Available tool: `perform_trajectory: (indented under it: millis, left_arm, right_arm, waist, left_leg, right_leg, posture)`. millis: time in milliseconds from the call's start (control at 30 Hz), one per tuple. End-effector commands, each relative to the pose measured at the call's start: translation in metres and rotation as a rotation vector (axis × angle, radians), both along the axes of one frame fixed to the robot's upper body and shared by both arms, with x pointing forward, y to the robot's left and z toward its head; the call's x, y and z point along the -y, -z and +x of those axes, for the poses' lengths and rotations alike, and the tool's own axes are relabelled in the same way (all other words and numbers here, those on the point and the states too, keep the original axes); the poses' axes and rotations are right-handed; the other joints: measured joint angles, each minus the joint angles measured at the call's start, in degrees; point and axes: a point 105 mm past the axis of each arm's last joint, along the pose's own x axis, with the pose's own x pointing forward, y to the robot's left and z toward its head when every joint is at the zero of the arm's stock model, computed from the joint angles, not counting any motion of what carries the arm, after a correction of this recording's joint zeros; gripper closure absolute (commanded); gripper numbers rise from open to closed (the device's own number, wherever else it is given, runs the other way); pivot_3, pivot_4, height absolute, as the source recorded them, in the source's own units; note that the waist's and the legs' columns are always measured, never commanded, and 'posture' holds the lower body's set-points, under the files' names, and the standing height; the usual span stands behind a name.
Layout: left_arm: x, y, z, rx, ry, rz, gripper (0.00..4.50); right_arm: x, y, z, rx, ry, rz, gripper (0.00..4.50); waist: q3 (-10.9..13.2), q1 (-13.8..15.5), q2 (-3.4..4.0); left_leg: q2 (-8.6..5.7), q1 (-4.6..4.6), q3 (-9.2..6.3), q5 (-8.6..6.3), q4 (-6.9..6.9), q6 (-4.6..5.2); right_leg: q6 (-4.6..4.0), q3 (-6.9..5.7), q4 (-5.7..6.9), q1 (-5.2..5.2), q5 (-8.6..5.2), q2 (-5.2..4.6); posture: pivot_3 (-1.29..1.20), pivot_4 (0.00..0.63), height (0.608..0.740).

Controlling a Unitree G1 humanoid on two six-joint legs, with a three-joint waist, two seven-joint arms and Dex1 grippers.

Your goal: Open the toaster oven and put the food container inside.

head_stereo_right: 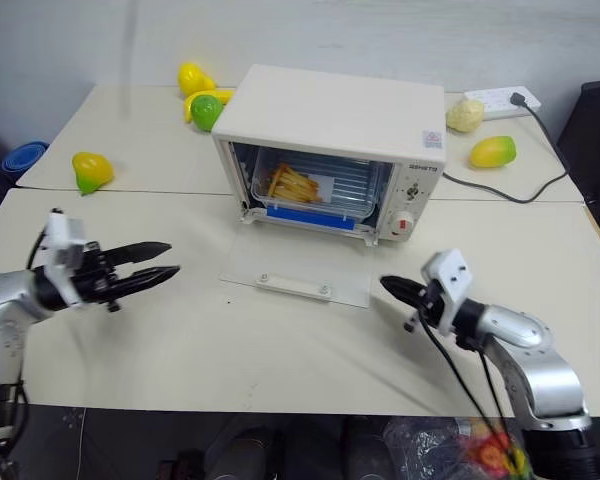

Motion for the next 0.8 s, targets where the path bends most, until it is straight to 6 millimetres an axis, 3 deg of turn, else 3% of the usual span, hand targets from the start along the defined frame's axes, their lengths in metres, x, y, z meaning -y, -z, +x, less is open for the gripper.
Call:
perform_trajectory:
  millis: [33,167,367,633,667,733,800]
  left_arm:
    - [-0.002,-0.007,-0.017,-0.019,0.110,0.010,1.12]
    - [-0.002,-0.010,-0.023,-0.068,0.142,-0.008,0.06]
    - [0.001,-0.017,-0.025,-0.091,0.129,-0.142,0.06]
    - [0.003,-0.035,-0.010,0.049,-0.045,-0.287,0.06]
    - [0.001,-0.035,-0.007,0.075,-0.082,-0.284,0.06]
    - [-0.007,-0.027,-0.003,0.131,-0.153,-0.208,0.06]
    - [-0.013,-0.015,-0.005,0.161,-0.181,-0.112,0.06]
  right_arm:
    - [0.003,0.009,-0.001,0.004,-0.079,-0.052,4.50]
    - [-0.002,0.029,0.000,-0.041,-0.142,-0.072,4.50]
    - [-0.039,0.016,0.010,0.089,-0.218,0.120,4.50]
    - [-0.049,-0.054,0.026,0.406,-0.117,0.446,4.50]
    - [-0.044,-0.072,0.029,0.442,-0.070,0.556,4.50]
    - [-0.042,-0.099,0.029,0.471,-0.088,0.627,4.50]
    - [-0.044,-0.109,0.025,0.454,-0.149,0.593,4.50]
  waist:
    - [0.0,0.0,0.00]
    - [0.0,-0.2,0.00]
    - [0.0,-1.2,-0.01]
    - [0.0,-1.4,0.01]
    - [0.0,-1.4,0.02]
    - [0.0,-1.4,0.04]
    - [0.0,-1.4,0.06]
  left_leg:
    - [0.00,0.02,0.00,0.01,0.04,0.01]
    - [0.05,0.12,-0.01,0.02,0.05,0.03]
    - [0.12,0.10,-0.07,0.06,0.01,-0.07]
    - [0.10,0.07,-0.09,0.08,0.06,-0.15]
    - [0.11,0.06,-0.11,0.08,0.04,-0.17]
    - [0.11,0.05,-0.13,0.08,0.02,-0.18]
    - [0.06,0.04,-0.10,0.08,0.03,-0.17]
  right_leg:
    - [0.01,0.00,0.01,0.02,0.01,0.00]
    - [0.00,0.11,0.16,0.04,0.00,0.02]
    - [-0.03,0.09,0.23,-0.03,-0.01,0.08]
    - [-0.01,0.07,0.27,-0.05,0.00,0.06]
    - [-0.01,0.05,0.26,-0.05,0.00,0.08]
    - [-0.01,0.03,0.29,-0.05,-0.01,0.08]
    - [-0.01,0.05,0.28,-0.06,0.00,0.03]
  posture:
    - [0.00,0.150,0.740]
    - [0.00,0.150,0.740]
    - [0.00,0.150,0.740]
    - [0.00,0.150,0.740]
    - [0.00,0.150,0.740]
    - [0.00,0.150,0.740]
    - [0.00,0.150,0.740]
